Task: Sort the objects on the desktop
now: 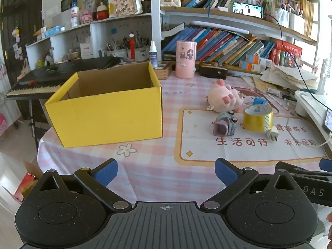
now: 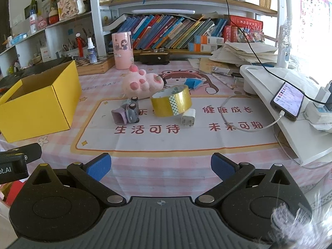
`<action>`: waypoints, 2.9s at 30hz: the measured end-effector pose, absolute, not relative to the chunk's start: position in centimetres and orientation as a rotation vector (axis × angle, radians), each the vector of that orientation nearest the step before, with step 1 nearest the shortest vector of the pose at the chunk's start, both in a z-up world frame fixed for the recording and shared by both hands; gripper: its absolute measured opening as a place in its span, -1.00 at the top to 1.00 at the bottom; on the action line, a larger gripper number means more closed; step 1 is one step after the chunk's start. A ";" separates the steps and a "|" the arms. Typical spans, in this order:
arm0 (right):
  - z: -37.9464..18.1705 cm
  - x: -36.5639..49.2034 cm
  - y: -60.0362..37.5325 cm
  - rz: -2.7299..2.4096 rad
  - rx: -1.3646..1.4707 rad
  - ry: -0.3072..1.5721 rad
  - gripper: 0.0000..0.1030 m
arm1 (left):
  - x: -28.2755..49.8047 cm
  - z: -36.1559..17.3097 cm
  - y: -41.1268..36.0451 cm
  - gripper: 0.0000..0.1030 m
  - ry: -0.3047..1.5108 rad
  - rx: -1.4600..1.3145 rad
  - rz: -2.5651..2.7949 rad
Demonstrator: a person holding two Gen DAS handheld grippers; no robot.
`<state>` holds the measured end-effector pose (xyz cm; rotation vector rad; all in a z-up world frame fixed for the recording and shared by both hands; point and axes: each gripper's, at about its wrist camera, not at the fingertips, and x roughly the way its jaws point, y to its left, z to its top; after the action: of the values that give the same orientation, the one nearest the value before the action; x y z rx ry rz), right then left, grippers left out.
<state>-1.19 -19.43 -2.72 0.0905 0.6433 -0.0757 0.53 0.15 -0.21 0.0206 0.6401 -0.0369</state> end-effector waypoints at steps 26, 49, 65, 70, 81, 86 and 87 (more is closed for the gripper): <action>-2.8 -1.0 -18.3 -0.053 0.095 0.639 -1.00 | 0.7 -0.4 0.9 -0.99 0.646 0.012 -0.069; -3.1 -0.6 -18.2 -0.046 0.087 0.657 -1.00 | 1.4 -1.0 0.6 -0.99 0.670 0.027 -0.074; -3.3 0.2 -19.2 -0.082 0.097 0.673 -1.00 | 1.9 -1.2 -0.4 -0.99 0.674 0.057 -0.084; -3.4 0.2 -19.5 -0.083 0.116 0.668 -1.00 | 1.9 -1.0 -0.6 -0.99 0.665 0.080 -0.070; -3.5 0.8 -19.6 -0.059 0.120 0.678 -1.00 | 2.5 -1.0 -0.8 -0.99 0.666 0.082 -0.029; -3.5 1.2 -19.9 -0.063 0.111 0.670 -1.00 | 2.8 -1.2 -1.1 -0.99 0.672 0.084 -0.030; -3.5 1.3 -19.9 -0.062 0.108 0.671 -1.00 | 2.9 -1.2 -1.2 -0.99 0.672 0.085 -0.029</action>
<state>1.29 -19.94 -3.50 0.1082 0.6715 -0.0622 2.92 -1.22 -1.21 0.0850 0.6723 -0.0290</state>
